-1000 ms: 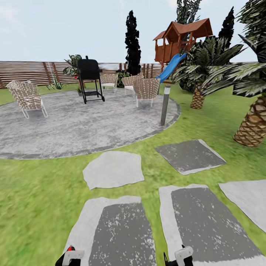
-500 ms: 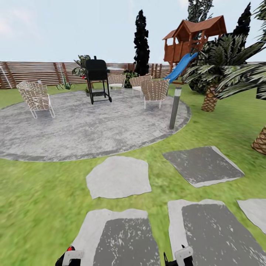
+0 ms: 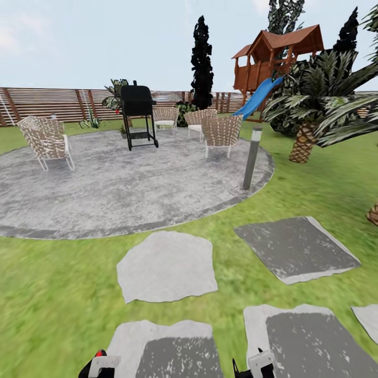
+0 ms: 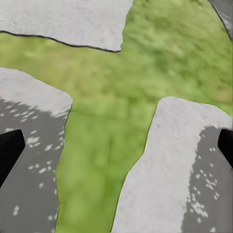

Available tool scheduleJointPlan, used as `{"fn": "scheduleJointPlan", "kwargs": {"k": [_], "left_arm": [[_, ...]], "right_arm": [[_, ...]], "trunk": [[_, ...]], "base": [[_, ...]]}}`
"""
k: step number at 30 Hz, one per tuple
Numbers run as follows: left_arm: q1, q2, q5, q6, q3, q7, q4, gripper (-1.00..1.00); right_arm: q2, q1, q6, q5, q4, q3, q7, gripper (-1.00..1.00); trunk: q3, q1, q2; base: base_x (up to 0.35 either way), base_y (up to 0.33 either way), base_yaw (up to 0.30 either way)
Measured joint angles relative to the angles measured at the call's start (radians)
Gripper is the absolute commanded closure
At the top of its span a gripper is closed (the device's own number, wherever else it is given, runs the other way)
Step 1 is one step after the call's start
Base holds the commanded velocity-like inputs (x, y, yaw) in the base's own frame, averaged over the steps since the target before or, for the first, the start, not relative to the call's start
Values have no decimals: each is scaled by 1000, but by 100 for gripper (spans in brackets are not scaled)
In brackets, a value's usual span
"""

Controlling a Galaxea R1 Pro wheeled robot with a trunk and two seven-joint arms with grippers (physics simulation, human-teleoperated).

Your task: Pick up the pesticide atomizer in the garden and spray insectifuge to fully cover both potted plants in the garden.

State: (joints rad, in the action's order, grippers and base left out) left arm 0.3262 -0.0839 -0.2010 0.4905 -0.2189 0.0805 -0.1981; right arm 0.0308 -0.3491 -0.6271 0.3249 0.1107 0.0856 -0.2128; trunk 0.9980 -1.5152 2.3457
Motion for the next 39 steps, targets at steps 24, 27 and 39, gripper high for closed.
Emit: {"fn": "scheduleJointPlan", "kwargs": {"k": [24,27,39], "left_arm": [[0,0,0,1,0,0,0,100],[0,0,0,1,0,0,0,100],[0,-1,0,0,1,0,0,100]], "right_arm": [[0,0,0,0,-1,0,-1,-100],[0,0,0,0,-1,0,-1,-100],[0,0,0,0,-1,0,-1,-100]], "trunk": [[0,0,0],[0,0,0],[0,0,0]], "base": [[339,0,52],[339,0,0],[339,0,0]]}}
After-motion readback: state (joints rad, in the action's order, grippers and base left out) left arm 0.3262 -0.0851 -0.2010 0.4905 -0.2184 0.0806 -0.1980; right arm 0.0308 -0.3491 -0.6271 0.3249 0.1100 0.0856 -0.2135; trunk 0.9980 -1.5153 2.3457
